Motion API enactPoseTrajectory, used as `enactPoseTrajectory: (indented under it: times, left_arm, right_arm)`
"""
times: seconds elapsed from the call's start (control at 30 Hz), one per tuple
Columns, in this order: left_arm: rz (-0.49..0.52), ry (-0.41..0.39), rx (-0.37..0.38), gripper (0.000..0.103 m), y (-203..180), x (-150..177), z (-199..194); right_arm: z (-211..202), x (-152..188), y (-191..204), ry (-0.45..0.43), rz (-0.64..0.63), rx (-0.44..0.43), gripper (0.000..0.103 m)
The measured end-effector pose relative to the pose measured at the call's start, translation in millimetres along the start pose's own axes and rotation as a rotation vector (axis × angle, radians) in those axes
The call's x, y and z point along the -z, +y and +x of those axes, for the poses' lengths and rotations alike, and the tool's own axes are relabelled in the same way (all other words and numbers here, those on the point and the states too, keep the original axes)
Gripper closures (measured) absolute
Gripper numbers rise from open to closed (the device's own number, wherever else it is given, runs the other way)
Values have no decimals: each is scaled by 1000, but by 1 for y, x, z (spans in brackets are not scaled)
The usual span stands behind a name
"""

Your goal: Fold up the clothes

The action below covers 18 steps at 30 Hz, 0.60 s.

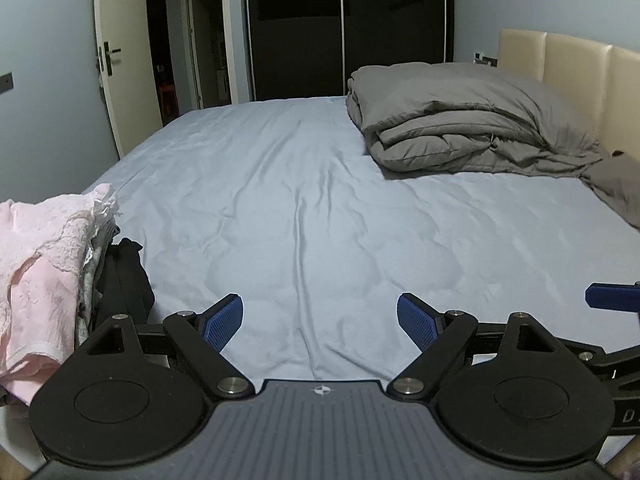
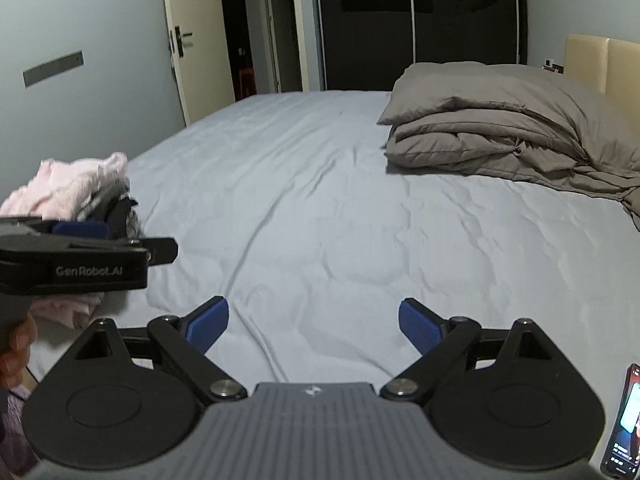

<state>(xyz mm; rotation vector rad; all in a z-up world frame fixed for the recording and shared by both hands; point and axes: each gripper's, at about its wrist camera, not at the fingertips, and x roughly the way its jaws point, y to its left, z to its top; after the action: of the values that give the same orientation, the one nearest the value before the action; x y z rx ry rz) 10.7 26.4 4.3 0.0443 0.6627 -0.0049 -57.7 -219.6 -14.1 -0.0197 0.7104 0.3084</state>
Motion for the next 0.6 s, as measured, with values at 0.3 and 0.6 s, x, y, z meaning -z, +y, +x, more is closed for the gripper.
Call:
enactPoseTrajectory:
  times: [0.3, 0.6]
  left_arm:
    - [17, 0, 9, 18, -8, 2, -3]
    - [13, 11, 1, 18, -3, 6, -8]
  right_arm:
    - [-3, 0, -4, 1, 32, 15, 9]
    - [-7, -4, 3, 3, 44, 15, 9]
